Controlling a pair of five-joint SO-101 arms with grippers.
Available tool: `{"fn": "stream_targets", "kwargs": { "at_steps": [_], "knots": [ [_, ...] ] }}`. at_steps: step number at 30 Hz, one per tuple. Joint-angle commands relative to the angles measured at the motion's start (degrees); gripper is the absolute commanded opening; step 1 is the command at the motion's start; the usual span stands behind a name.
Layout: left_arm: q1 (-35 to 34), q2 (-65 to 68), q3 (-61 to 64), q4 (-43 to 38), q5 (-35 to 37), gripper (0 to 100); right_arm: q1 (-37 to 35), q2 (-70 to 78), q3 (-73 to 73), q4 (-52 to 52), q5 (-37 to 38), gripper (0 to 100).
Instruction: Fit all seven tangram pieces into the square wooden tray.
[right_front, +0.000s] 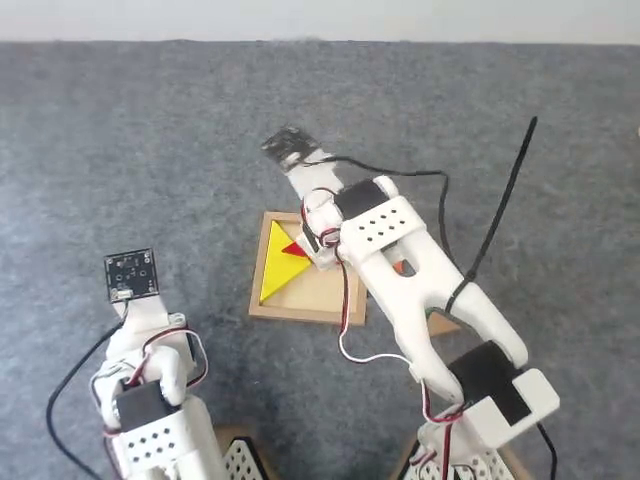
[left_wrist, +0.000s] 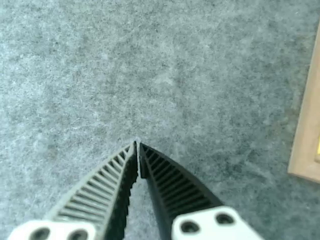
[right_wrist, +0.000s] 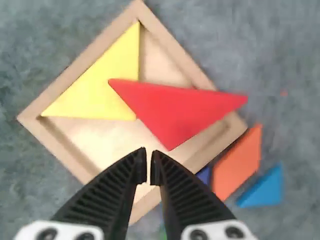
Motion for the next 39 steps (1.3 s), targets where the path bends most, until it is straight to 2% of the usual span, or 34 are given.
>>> {"fn": "stream_targets", "kwargs": {
  "at_steps": [1, 4, 7, 10, 12, 14, 20, 26, 29, 32, 35, 39],
  "knots": [
    [0.0, 0.26, -4.97, -4.75, -3.43, 1, 7.87, -6.29, -3.25, 0.66, -1.41, 3.3],
    [6.51, 0.7, -10.68, -5.8, -8.7, 4, 15.43, -10.42, -3.87, 5.93, -5.01, 3.3],
    [20.4, 1.49, -14.99, -5.1, -1.23, 6, 20.35, -12.97, -0.09, 7.34, -4.75, 3.3],
    [34.11, 8.18, -15.52, -8.97, 4.13, 1, 24.75, -13.05, 5.36, 3.74, -8.09, 3.3],
    [40.35, 15.47, -16.13, -13.71, 5.36, 2, 26.07, -12.97, 9.49, 0.92, -10.11, 3.3],
    [43.16, 24.18, -19.47, -17.41, 5.71, 2, 26.15, -13.32, 13.45, -1.63, -11.25, 3.3],
    [45.54, 56.62, -39.69, -17.93, 5.45, 2, 29.14, -13.05, 21.89, -9.89, -13.45, 3.3],
    [48.62, 83.87, -53.85, -18.02, 5.27, 2, 29.58, -13.32, 23.82, -11.56, -14.68, 3.3],
    [48.7, 88.88, -56.31, -18.02, 4.66, 2, 29.49, -12.97, 23.82, -11.65, -14.68, 3.4],
    [48.7, 90.11, -56.13, -18.29, 0.62, 2, 29.49, -12.97, 23.65, -11.65, -14.68, 3.5],
    [48.44, 91.43, -56.48, -18.37, 1.14, 2, 29.49, -12.97, 23.65, -12.09, -14.68, 3.5],
    [42.81, 94.07, -58.77, -18.81, 2.11, 2, 29.58, -12.88, 23.82, -12.79, -14.68, 3.4]
  ]
}}
